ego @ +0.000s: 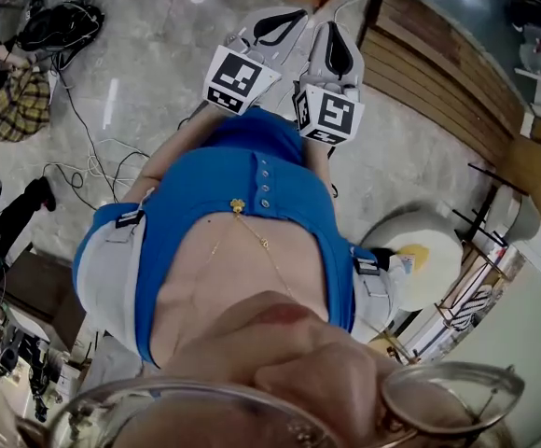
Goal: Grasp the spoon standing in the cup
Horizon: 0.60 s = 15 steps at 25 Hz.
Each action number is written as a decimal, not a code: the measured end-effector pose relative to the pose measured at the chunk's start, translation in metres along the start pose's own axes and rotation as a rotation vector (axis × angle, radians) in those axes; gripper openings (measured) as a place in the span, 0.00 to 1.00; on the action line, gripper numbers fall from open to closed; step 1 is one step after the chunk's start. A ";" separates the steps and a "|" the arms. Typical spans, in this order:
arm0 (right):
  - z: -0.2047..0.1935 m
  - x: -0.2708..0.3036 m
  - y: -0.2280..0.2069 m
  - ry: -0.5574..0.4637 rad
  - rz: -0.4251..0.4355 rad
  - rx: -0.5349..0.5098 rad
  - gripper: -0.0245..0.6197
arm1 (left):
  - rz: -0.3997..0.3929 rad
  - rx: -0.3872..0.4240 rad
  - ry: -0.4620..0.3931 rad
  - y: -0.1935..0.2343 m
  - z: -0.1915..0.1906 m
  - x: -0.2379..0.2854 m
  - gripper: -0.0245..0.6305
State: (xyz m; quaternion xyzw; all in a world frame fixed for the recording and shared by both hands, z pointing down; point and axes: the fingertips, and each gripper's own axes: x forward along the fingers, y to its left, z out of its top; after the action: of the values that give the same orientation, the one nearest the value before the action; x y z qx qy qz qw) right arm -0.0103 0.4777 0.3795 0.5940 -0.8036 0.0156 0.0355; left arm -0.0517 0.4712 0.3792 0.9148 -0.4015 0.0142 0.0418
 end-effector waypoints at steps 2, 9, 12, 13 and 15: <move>0.006 0.016 -0.003 -0.018 -0.008 -0.012 0.04 | -0.014 0.005 -0.010 0.012 0.005 0.011 0.04; 0.016 0.076 0.000 -0.038 -0.017 -0.024 0.04 | -0.051 0.007 -0.018 0.061 0.016 0.044 0.04; 0.018 0.093 0.002 -0.040 -0.019 -0.023 0.04 | -0.065 0.006 -0.017 0.075 0.018 0.054 0.04; 0.018 0.098 0.002 -0.038 -0.022 -0.024 0.04 | -0.071 0.006 -0.017 0.079 0.018 0.057 0.04; 0.018 0.109 0.001 -0.032 -0.031 -0.030 0.04 | -0.085 0.006 -0.018 0.086 0.019 0.064 0.04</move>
State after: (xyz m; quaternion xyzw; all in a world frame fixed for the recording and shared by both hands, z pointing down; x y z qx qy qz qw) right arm -0.0434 0.3730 0.3694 0.6059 -0.7949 -0.0066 0.0318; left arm -0.0718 0.3646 0.3698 0.9313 -0.3624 0.0052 0.0361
